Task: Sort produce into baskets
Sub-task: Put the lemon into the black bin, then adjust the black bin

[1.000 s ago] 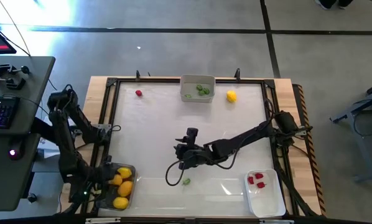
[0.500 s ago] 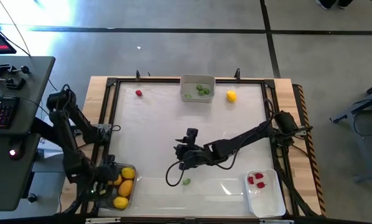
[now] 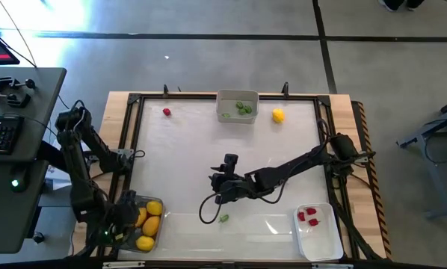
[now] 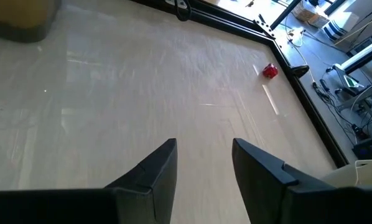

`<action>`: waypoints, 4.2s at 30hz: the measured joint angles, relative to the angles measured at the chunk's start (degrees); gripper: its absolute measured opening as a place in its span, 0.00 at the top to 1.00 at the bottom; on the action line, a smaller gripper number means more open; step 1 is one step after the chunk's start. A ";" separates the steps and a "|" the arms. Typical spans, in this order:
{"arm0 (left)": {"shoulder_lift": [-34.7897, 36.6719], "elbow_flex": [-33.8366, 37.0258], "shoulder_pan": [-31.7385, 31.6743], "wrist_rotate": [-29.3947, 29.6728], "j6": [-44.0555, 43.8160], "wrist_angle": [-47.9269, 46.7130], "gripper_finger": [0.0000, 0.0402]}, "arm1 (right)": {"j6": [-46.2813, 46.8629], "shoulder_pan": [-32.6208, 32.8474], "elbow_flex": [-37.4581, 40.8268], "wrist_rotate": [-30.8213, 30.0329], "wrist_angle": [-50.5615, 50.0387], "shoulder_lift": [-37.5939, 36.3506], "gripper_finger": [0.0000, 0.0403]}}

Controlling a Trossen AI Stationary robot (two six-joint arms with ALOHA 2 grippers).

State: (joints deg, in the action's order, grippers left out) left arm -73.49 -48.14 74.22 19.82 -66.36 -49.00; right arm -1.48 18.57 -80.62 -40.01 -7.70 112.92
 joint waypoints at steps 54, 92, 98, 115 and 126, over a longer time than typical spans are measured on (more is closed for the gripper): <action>-0.20 7.33 -24.50 -14.67 36.90 20.16 1.00 | 4.58 0.35 2.00 1.75 -7.46 0.00 0.64; 10.47 13.40 -38.29 -11.06 56.41 20.71 1.00 | 11.96 4.94 6.45 -2.21 -3.74 -0.78 0.64; 15.62 12.33 -37.12 -10.97 51.43 16.64 1.00 | 11.96 4.94 6.45 -2.25 -3.81 -0.94 0.64; 8.48 7.48 -25.49 -4.24 41.81 -3.30 1.00 | 11.76 4.94 6.45 -2.22 -3.83 -0.94 0.64; 3.16 7.27 -25.04 3.79 43.97 -2.68 1.00 | 14.82 5.54 6.45 -1.53 -6.56 -3.13 0.64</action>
State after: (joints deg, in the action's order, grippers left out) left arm -70.33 -40.87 49.18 23.61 -22.39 -51.68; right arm 13.34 24.11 -74.17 -41.54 -14.26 109.79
